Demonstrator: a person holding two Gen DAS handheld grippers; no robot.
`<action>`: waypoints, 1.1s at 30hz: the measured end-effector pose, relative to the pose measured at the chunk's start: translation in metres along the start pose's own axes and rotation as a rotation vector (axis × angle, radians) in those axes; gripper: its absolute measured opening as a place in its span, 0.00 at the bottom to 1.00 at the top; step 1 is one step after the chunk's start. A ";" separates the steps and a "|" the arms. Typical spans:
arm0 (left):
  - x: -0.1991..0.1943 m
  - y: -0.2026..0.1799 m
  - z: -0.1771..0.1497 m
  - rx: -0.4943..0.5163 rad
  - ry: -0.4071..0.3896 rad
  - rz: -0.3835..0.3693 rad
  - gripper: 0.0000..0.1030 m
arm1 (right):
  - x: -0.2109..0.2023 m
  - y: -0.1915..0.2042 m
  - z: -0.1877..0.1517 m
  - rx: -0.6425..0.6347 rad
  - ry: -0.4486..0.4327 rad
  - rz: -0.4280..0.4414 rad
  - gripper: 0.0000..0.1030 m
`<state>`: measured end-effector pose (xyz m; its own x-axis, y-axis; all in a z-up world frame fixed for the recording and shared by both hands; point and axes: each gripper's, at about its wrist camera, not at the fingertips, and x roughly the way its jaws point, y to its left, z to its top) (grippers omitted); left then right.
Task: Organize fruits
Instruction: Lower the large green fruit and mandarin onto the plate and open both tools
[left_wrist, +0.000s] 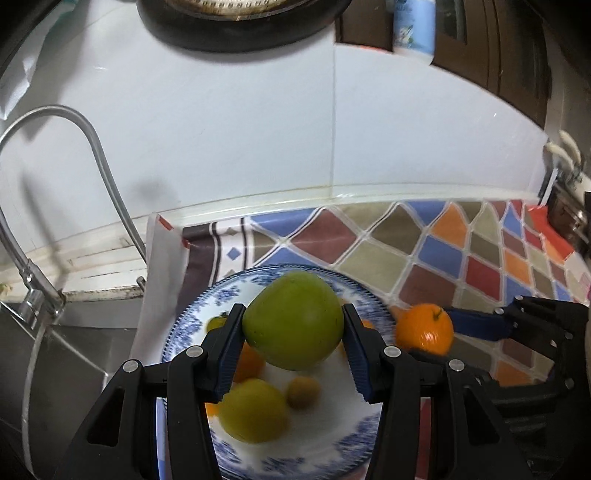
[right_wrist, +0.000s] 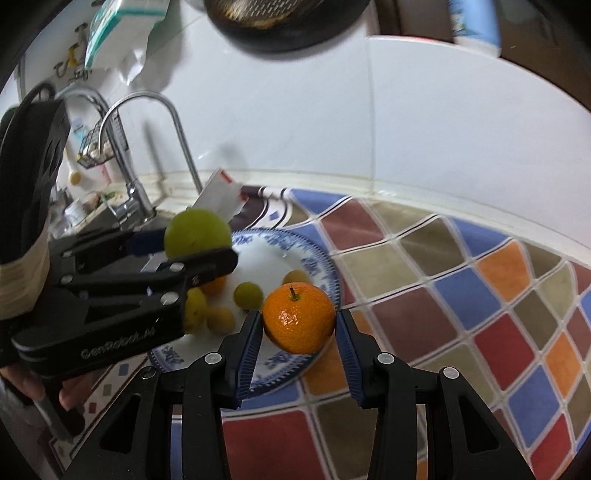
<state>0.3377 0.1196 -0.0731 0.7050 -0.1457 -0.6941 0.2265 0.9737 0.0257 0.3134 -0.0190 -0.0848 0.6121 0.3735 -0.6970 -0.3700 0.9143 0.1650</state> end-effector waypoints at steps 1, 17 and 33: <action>0.004 0.003 0.001 0.000 0.008 -0.002 0.49 | 0.005 0.002 0.000 0.000 0.011 0.008 0.40; 0.056 0.019 0.002 -0.049 0.153 -0.057 0.49 | 0.059 0.022 -0.005 -0.009 0.136 0.075 0.41; -0.011 0.019 -0.006 -0.100 -0.001 0.043 0.55 | 0.023 0.016 -0.003 -0.001 0.068 0.021 0.41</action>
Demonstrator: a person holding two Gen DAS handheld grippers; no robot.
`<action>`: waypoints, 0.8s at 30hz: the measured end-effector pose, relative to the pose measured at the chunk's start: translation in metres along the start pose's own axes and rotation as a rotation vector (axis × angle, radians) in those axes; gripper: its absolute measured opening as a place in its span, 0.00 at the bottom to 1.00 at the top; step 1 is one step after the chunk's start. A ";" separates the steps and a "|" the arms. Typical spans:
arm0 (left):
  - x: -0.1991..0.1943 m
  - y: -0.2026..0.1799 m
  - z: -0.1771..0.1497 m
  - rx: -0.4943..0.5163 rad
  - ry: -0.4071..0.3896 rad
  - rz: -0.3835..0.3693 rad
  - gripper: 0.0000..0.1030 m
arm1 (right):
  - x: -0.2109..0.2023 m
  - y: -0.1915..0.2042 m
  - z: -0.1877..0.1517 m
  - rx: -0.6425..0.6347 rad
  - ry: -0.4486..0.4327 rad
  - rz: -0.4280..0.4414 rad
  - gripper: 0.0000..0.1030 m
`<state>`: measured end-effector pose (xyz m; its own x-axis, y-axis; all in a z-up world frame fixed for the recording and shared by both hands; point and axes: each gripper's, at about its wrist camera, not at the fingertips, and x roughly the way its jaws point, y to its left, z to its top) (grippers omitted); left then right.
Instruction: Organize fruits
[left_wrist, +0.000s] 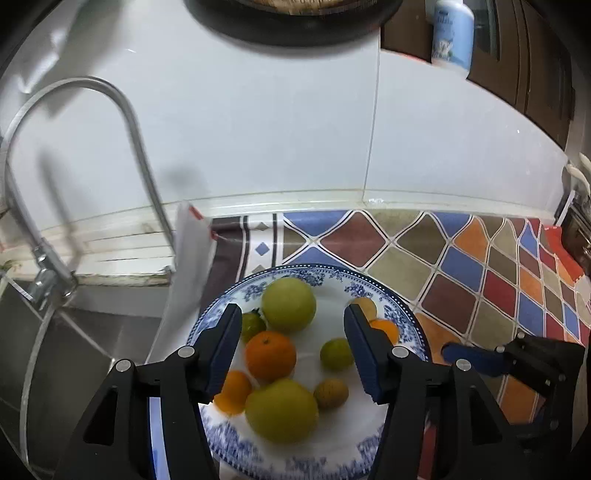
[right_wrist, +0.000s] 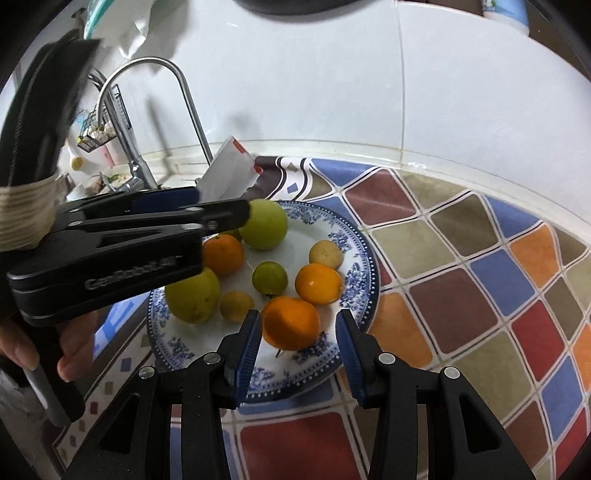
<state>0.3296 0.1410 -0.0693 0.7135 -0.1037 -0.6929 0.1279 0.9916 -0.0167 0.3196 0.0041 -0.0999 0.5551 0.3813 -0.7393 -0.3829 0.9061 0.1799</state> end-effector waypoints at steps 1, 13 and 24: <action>-0.006 0.000 -0.003 -0.005 -0.008 0.002 0.55 | -0.006 0.000 -0.001 -0.004 -0.011 -0.009 0.41; -0.075 -0.014 -0.029 -0.031 -0.087 0.059 0.64 | -0.070 -0.004 -0.012 0.003 -0.127 -0.124 0.56; -0.139 -0.045 -0.057 -0.014 -0.174 0.068 0.77 | -0.147 -0.007 -0.040 0.040 -0.239 -0.216 0.70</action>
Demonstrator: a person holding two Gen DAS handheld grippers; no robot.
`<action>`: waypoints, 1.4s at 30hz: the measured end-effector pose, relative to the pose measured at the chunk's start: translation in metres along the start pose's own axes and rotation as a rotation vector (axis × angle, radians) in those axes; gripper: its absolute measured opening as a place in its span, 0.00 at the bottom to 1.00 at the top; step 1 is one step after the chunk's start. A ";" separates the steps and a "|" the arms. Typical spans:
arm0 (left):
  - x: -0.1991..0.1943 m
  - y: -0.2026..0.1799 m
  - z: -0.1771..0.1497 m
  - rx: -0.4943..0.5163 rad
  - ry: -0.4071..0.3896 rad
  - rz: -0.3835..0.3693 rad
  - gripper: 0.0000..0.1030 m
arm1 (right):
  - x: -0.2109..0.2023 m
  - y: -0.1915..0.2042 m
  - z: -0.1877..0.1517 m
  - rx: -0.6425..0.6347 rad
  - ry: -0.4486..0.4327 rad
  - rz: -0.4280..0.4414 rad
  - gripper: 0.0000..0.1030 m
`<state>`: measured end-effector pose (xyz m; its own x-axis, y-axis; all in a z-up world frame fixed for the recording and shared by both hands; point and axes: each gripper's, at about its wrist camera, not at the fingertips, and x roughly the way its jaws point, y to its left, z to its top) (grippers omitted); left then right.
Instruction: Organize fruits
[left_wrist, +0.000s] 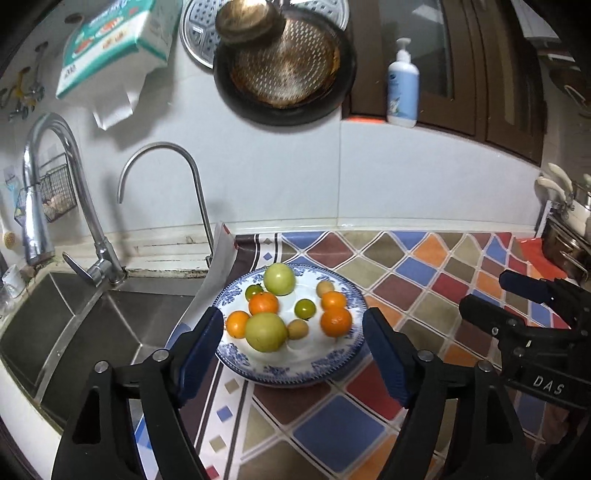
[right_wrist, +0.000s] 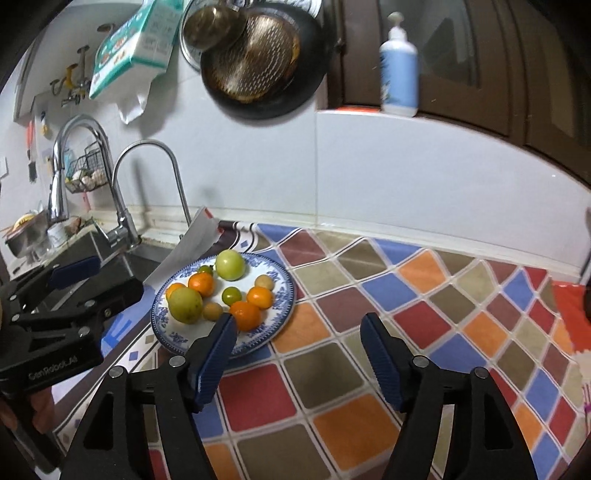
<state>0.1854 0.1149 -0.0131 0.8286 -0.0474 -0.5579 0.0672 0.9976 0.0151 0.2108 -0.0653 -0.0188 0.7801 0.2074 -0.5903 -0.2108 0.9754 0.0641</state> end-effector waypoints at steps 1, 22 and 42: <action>-0.005 -0.002 -0.001 0.002 -0.008 0.001 0.78 | -0.006 -0.001 -0.001 0.004 -0.005 -0.006 0.70; -0.085 -0.041 -0.036 0.023 -0.045 -0.022 0.95 | -0.105 -0.017 -0.048 0.041 -0.042 -0.064 0.77; -0.089 -0.052 -0.045 0.028 -0.013 -0.025 1.00 | -0.118 -0.026 -0.063 0.056 -0.007 -0.069 0.77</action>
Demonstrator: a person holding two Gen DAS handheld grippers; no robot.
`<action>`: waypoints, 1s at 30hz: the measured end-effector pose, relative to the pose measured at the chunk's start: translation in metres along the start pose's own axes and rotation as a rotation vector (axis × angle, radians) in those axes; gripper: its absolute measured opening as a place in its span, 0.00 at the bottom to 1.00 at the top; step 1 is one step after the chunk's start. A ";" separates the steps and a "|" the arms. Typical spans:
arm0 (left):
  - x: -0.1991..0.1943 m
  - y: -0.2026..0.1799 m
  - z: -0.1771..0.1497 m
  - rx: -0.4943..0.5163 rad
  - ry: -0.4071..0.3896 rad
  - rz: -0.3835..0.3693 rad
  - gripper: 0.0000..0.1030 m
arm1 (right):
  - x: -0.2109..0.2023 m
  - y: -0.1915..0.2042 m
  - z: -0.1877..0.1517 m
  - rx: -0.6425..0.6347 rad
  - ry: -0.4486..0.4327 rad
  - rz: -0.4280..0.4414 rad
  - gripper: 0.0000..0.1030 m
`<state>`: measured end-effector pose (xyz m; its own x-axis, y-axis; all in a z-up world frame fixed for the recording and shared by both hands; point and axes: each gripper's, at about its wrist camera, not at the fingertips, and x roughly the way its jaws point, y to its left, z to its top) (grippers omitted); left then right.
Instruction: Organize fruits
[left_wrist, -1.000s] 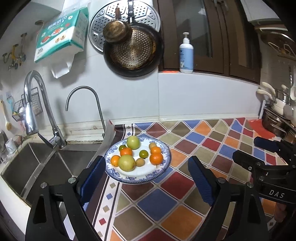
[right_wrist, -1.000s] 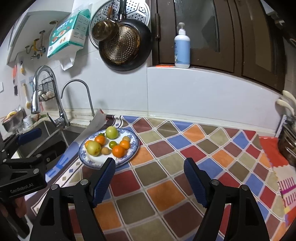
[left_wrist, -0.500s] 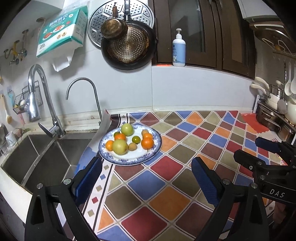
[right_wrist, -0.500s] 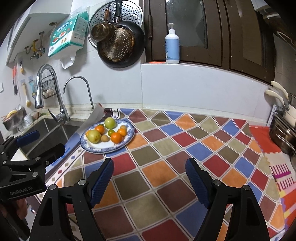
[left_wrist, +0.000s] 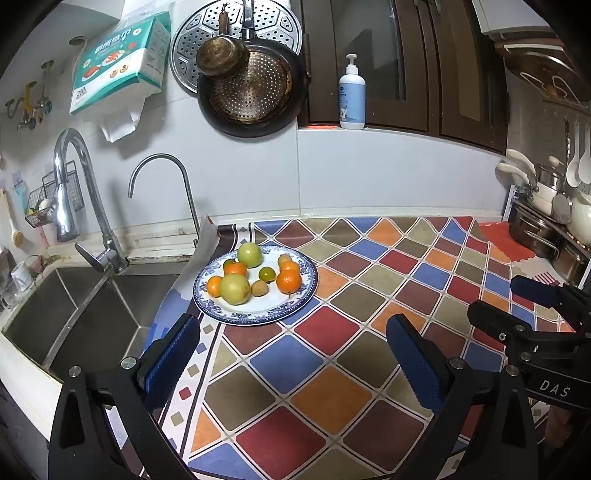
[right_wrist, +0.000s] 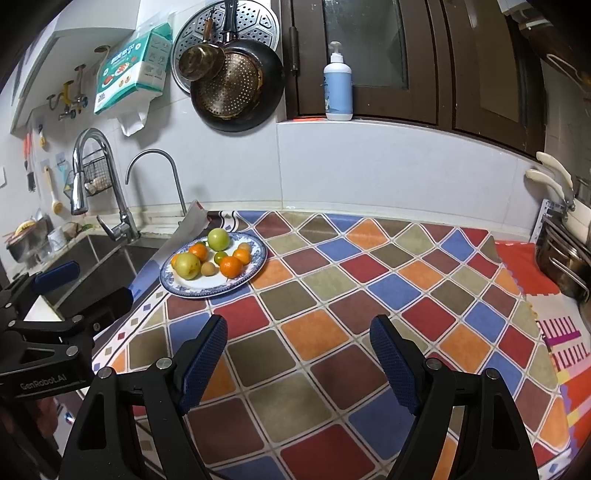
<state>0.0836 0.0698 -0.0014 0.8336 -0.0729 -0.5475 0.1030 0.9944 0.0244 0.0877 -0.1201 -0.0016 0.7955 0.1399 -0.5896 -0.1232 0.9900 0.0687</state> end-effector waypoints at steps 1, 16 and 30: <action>0.000 -0.001 -0.001 0.001 0.006 -0.003 1.00 | 0.000 0.000 0.000 0.001 0.000 -0.002 0.77; -0.007 -0.009 -0.001 0.012 -0.001 -0.006 1.00 | -0.004 -0.005 -0.002 0.007 0.000 -0.010 0.77; -0.008 -0.011 -0.003 0.008 0.008 -0.004 1.00 | -0.007 -0.006 -0.005 0.003 0.012 0.000 0.77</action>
<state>0.0745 0.0597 0.0004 0.8289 -0.0762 -0.5542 0.1105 0.9935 0.0287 0.0803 -0.1270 -0.0018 0.7882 0.1401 -0.5993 -0.1218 0.9900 0.0713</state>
